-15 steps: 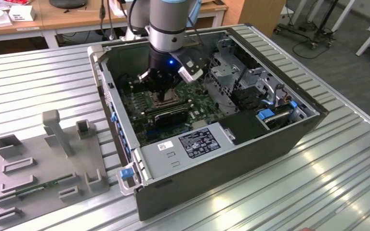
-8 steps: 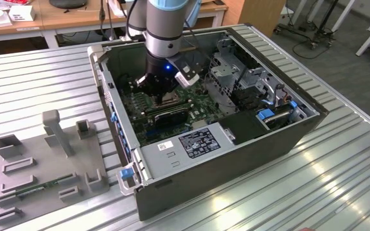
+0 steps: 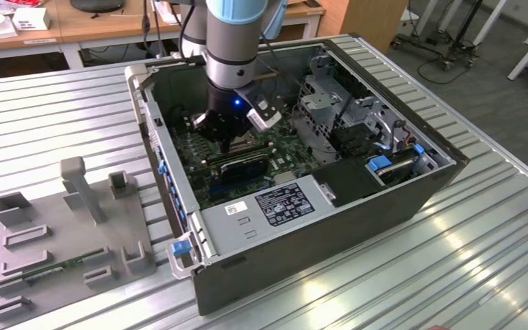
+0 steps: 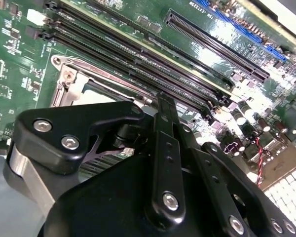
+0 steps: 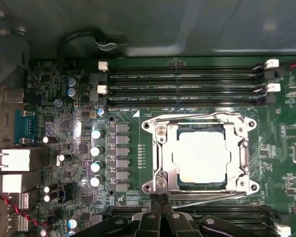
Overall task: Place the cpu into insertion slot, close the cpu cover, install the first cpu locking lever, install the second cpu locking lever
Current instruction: 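Install the second cpu locking lever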
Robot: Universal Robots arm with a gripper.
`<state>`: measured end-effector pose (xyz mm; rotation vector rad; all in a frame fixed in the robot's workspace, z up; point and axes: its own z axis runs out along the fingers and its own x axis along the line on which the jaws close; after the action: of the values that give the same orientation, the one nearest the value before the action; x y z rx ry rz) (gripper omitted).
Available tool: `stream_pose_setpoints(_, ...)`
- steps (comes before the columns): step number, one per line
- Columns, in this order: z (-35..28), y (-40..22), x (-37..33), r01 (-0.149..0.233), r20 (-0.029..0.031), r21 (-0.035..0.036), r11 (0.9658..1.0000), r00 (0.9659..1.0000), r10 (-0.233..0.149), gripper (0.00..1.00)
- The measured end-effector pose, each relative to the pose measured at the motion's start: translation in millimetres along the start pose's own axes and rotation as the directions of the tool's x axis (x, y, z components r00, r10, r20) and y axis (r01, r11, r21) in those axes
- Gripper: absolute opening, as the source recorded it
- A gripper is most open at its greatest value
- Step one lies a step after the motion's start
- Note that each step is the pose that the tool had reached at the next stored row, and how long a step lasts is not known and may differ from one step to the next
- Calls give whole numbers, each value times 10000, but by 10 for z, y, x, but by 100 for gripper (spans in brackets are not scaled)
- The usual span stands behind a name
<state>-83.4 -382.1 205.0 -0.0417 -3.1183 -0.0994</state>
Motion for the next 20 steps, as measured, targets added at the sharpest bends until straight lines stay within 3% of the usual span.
stream_pose_setpoints(6, 7, -1, 4, 0, -1, -3, 10000, 10000, 0, 11)
stream_pose_setpoints(9, 14, -1, 8, 2, 7, -66, 10000, 10000, -2, 11)
stream_pose_setpoints(13, 13, -1, 8, 2, 5, -83, 10000, 10000, -1, 11)
stream_pose_setpoints(16, 15, -5, 8, 6, 7, -251, 9997, 10000, -6, 11)
stream_pose_setpoints(20, 35, -32, 7, 9, 4, -365, 9993, 10000, -9, 11)
